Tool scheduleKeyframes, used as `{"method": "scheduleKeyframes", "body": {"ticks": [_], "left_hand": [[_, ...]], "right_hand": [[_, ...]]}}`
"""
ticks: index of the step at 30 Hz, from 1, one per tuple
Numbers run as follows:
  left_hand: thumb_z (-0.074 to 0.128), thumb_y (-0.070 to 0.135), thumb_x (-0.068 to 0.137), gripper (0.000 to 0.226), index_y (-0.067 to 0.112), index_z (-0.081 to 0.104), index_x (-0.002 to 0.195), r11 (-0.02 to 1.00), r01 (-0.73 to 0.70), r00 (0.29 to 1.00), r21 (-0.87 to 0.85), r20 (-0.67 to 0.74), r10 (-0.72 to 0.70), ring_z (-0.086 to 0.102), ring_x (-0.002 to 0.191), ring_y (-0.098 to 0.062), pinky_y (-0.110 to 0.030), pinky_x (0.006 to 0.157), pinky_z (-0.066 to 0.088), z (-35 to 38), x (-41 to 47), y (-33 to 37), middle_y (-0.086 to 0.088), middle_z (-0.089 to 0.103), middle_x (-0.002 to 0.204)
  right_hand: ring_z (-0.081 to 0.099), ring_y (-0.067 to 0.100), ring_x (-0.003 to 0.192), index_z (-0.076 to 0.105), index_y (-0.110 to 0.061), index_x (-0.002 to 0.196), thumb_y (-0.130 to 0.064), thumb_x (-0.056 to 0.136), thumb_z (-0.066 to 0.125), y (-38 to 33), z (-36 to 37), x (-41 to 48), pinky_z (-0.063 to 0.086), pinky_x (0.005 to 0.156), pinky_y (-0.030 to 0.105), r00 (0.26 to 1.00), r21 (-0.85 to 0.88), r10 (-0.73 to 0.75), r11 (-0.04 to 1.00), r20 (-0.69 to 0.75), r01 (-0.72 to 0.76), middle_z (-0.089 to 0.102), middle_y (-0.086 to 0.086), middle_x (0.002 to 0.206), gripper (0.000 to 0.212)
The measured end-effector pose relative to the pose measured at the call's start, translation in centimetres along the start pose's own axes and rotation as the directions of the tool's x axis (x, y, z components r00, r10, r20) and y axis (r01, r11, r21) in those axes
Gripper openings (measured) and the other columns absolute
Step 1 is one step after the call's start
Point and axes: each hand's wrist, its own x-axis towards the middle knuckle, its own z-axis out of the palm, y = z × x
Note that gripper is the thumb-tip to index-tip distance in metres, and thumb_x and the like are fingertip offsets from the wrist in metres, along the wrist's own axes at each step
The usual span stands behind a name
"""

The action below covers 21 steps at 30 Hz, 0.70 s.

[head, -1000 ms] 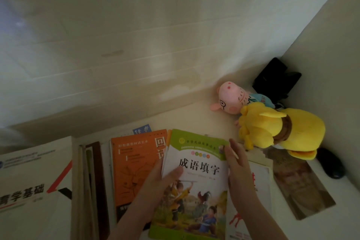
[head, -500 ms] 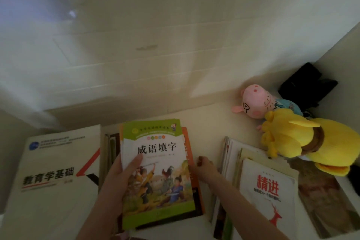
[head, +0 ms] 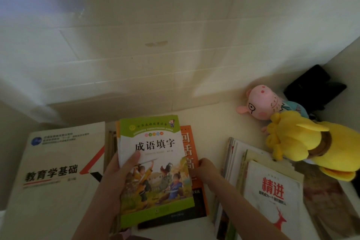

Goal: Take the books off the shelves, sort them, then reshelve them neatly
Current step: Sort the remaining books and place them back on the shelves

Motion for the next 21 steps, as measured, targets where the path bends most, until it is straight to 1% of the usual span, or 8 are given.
{"method": "scheduleKeyframes", "body": {"ticks": [3, 5, 7, 9, 11, 13, 16, 21], "left_hand": [[0.061, 0.021, 0.087, 0.024, 0.028, 0.062, 0.11, 1.0, 0.01, 1.0, 0.006, 0.02, -0.01, 0.072, 0.076, -0.019, -0.032, 0.058, 0.057, 0.2, 0.1, 0.0, 0.0, 0.075, 0.09], [0.062, 0.023, 0.086, 0.031, 0.028, 0.06, 0.117, 1.0, 0.008, 0.999, 0.001, 0.036, -0.008, 0.071, 0.083, -0.021, -0.034, 0.061, 0.057, 0.5, 0.2, 0.2, 0.0, 0.074, 0.094], [0.061, 0.021, 0.087, 0.03, 0.03, 0.058, 0.116, 1.0, -0.002, 0.997, -0.001, 0.074, 0.002, 0.072, 0.08, -0.016, -0.029, 0.056, 0.057, 1.1, 0.2, 0.2, 0.004, 0.075, 0.093], [0.06, 0.021, 0.086, 0.031, 0.032, 0.056, 0.115, 0.999, -0.032, 0.993, 0.031, 0.114, 0.028, 0.071, 0.078, -0.01, -0.023, 0.055, 0.056, 1.9, 0.0, 0.1, 0.01, 0.074, 0.091], [0.058, 0.02, 0.086, 0.032, 0.033, 0.055, 0.116, 0.993, -0.082, 0.985, 0.091, 0.16, 0.066, 0.07, 0.08, -0.007, -0.02, 0.057, 0.055, 2.7, -0.2, 0.0, 0.013, 0.073, 0.092], [0.055, 0.012, 0.089, 0.033, 0.034, 0.051, 0.114, 0.978, -0.153, 0.964, 0.14, 0.238, 0.117, 0.07, 0.082, -0.004, -0.017, 0.058, 0.054, 3.2, -0.5, 0.1, 0.018, 0.072, 0.091], [0.058, 0.009, 0.087, 0.039, 0.033, 0.048, 0.117, 0.939, -0.227, 0.935, 0.259, 0.327, 0.136, 0.066, 0.094, -0.002, -0.016, 0.066, 0.054, 3.1, -0.5, -0.1, 0.02, 0.069, 0.101], [0.068, 0.013, 0.081, 0.052, 0.03, 0.045, 0.125, 0.848, -0.277, 0.949, 0.452, 0.265, 0.169, 0.057, 0.101, 0.012, -0.015, 0.081, 0.053, 3.4, -0.6, -3.0, 0.019, 0.061, 0.112]], "right_hand": [[0.062, 0.016, 0.088, 0.053, -0.006, 0.115, -0.023, 0.086, 0.068, -0.2, 0.5, -0.3, 0.055, 0.076, 0.03, 0.997, -0.057, -0.03, 0.998, -0.072, 0.026, 0.061, 0.009, 0.114, 0.037], [0.052, 0.021, 0.118, 0.046, -0.011, 0.134, -0.037, 0.09, 0.063, -0.7, 0.2, -1.3, 0.048, 0.096, 0.036, 0.958, -0.067, -0.151, 0.988, -0.244, 0.139, 0.047, 0.009, 0.135, 0.054], [0.055, 0.015, 0.115, 0.047, -0.02, 0.132, -0.05, 0.093, 0.049, -2.0, -1.0, -3.4, 0.049, 0.087, 0.028, 0.944, 0.32, -0.252, 0.895, -0.212, 0.311, 0.054, 0.001, 0.131, 0.05], [0.065, 0.018, 0.105, 0.053, -0.022, 0.126, -0.052, 0.094, 0.045, -2.9, -2.2, -5.0, 0.052, 0.082, 0.029, 0.94, 0.6, -0.341, 0.758, 0.032, 0.254, 0.067, 0.001, 0.119, 0.044], [0.068, 0.019, 0.102, 0.055, -0.017, 0.125, -0.028, 0.09, 0.065, -3.2, -2.7, -5.9, 0.056, 0.082, 0.033, 0.874, 0.58, -0.476, 0.741, 0.099, 0.338, 0.071, 0.001, 0.113, 0.038], [0.07, 0.021, 0.097, 0.058, -0.012, 0.119, -0.004, 0.08, 0.072, -3.0, -2.7, -6.3, 0.058, 0.075, 0.031, 0.843, 0.547, -0.538, 0.71, 0.017, 0.443, 0.074, 0.002, 0.106, 0.043], [0.07, 0.027, 0.096, 0.059, -0.006, 0.115, -0.004, 0.072, 0.072, -1.6, -2.1, -6.6, 0.059, 0.072, 0.035, 0.815, 0.569, -0.572, 0.64, -0.096, 0.517, 0.073, 0.008, 0.105, 0.045], [0.068, 0.015, 0.101, 0.058, -0.013, 0.116, -0.004, 0.075, 0.071, 1.0, -1.0, -6.1, 0.057, 0.074, 0.026, 0.78, 0.479, -0.597, 0.638, -0.188, 0.604, 0.072, -0.004, 0.109, 0.044]]}}
